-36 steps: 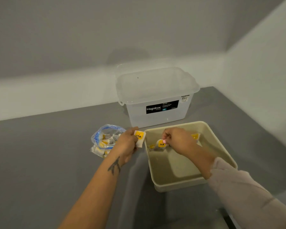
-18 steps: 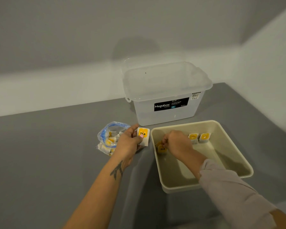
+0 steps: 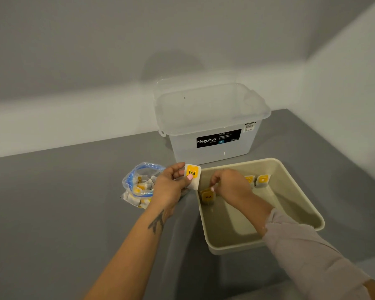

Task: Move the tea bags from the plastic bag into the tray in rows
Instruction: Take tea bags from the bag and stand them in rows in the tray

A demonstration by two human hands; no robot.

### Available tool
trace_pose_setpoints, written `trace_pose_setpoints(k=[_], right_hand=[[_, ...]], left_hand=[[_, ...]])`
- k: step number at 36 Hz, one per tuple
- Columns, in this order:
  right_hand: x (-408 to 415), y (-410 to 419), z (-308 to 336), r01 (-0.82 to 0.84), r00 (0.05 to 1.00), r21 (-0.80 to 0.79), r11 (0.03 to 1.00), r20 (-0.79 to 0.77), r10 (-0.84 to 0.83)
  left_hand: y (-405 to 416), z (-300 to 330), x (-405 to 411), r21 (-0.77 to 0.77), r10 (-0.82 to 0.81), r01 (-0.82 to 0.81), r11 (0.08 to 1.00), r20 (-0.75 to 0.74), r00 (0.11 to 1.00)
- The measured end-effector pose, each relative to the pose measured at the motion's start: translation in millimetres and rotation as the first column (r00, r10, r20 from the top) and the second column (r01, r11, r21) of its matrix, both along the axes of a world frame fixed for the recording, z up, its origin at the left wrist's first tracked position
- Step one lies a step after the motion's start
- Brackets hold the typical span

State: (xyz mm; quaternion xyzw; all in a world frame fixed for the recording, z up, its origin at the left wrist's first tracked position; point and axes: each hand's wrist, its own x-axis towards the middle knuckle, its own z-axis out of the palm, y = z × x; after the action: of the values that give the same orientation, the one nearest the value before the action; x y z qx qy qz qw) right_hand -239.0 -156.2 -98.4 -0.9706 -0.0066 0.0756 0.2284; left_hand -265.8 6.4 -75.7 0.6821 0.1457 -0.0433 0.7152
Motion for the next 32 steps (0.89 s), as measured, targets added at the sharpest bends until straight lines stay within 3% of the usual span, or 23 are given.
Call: trace_pose_setpoints(k=[4,8,13,17,22,32], right_hand=[[2,-12,20,-0.007,0.994,0.261,0.965,0.105,-0.021],[0,-23,45,-0.046,0.999,0.608,0.793,0.049,0.020],[2,-37,52,-0.090,0.992,0.436,0.895,0.120,0.041],[2,-44,44,-0.058,0.996,0.338,0.939,0.078,0.033],[6,-43,33,-0.085,0.991,0.104,0.991,-0.092,0.094],[7,-33,-5,-0.115,0.993,-0.177,0.978,-0.051,0.108]], left_hand=[[-10,2,4,0.095,-0.046,0.037,0.995,0.101,0.994],[-27,7,8,0.176,-0.164,0.130,0.976,0.198,0.966],[-42,4,12,0.327,-0.265,0.177,0.928,0.246,0.932],[-35,-2,16,0.695,-0.365,0.084,0.715,0.268,0.892],[-22,-12,17,0.831,-0.440,0.167,0.531,0.102,0.892],[-21,-21,10,0.816,-0.367,0.197,0.544,0.020,0.930]])
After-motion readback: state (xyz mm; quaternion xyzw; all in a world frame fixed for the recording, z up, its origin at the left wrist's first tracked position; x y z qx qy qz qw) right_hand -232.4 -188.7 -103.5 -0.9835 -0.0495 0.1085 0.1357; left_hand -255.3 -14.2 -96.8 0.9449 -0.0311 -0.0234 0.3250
